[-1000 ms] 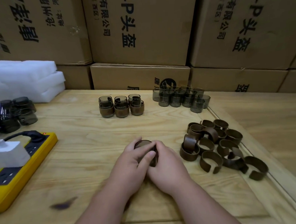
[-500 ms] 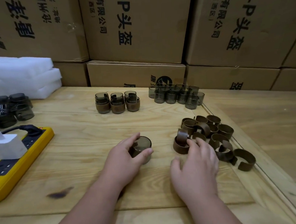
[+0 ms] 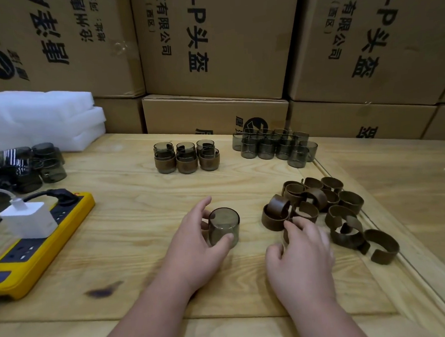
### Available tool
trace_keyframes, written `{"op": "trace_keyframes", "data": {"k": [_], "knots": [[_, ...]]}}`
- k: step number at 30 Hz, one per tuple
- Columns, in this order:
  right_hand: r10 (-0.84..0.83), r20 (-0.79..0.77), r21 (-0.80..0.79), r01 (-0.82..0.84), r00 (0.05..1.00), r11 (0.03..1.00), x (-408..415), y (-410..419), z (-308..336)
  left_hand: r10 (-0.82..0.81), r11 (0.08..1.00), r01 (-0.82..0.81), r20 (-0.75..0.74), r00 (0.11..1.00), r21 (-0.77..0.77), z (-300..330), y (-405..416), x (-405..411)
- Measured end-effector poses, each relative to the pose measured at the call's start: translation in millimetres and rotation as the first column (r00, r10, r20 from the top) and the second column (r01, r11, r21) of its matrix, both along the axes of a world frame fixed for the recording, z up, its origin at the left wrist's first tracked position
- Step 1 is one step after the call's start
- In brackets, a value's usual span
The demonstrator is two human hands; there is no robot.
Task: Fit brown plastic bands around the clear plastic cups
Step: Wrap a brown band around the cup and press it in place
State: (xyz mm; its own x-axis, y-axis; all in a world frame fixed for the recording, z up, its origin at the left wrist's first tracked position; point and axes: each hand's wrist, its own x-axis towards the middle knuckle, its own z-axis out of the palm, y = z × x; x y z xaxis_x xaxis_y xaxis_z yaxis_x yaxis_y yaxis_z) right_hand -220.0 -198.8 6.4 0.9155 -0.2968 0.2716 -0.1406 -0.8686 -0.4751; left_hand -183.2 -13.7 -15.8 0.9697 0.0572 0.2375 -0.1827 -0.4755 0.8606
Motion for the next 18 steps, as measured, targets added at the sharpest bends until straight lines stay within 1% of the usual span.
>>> {"op": "trace_keyframes", "data": {"k": [4,6,12,13,15,16,18], "knots": [[-0.082,-0.03,-0.03,0.081,0.996,0.996,2.6,-3.5,-4.9,0.001,1.0,0.0,0.044,0.999,-0.029,-4.1,0.9,0.6],[-0.099,-0.054,-0.022,0.098,0.994,0.995,4.4,-4.8,-7.0,0.001,0.998,0.002,0.056,0.998,-0.058,-4.5,1.1,0.8],[-0.13,-0.062,0.021,0.131,0.99,0.991,5.6,-6.8,-7.1,-0.001,0.995,0.007,0.054,0.999,-0.1,-5.1,2.2,0.2],[-0.14,-0.035,0.04,0.141,0.99,0.989,5.5,-6.4,-6.3,0.002,0.994,0.004,0.055,0.998,-0.106,-5.1,2.5,0.2],[-0.161,0.094,0.111,0.151,0.982,0.982,4.3,-5.8,-4.1,0.011,0.993,-0.005,0.054,0.998,-0.122,-4.1,2.7,0.7],[-0.158,0.187,0.153,0.13,0.97,0.98,3.5,-5.1,-3.1,0.015,0.991,-0.008,0.051,0.999,-0.133,-3.0,2.4,1.0],[-0.083,0.38,0.188,0.011,0.921,0.982,2.0,-0.8,-2.7,0.017,0.989,-0.01,0.043,0.999,-0.151,-0.7,1.5,0.3]]}}
